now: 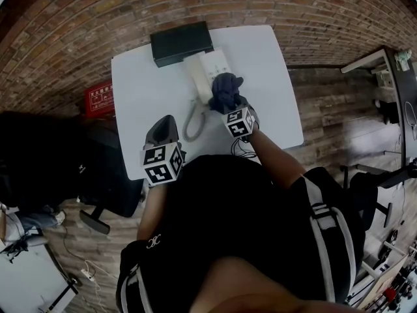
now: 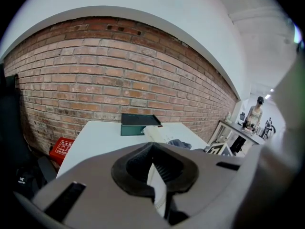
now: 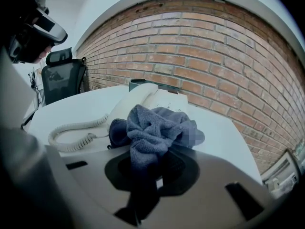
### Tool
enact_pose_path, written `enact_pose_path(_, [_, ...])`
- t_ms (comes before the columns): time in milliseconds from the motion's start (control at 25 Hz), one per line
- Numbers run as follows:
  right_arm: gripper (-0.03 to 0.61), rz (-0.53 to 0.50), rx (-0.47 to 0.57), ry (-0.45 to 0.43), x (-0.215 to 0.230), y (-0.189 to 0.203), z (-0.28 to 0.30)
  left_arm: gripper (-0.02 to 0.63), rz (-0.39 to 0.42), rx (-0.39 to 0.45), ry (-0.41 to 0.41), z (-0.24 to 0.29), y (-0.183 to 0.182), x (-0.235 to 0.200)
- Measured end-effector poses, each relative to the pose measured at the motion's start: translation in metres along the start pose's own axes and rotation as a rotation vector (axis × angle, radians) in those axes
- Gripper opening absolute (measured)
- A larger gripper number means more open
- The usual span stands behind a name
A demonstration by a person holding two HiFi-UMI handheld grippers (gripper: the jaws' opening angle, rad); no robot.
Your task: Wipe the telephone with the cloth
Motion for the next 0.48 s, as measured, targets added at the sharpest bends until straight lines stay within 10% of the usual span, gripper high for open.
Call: enact_pose_path(480, [0.040, 0.063, 0.000, -0.011, 0.018, -0.039, 0.026, 0.000, 0.003, -0.013, -0.001, 0.001, 0.000, 0.000])
Point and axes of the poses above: the fingertips, and each gripper's own axes: z forward along the fingers, x to its right, y out of its underside, the point moved 8 cm from there along -z, backward along the fingers, and after that the axes turned 4 degrees about -x, right-handed, at the moved point
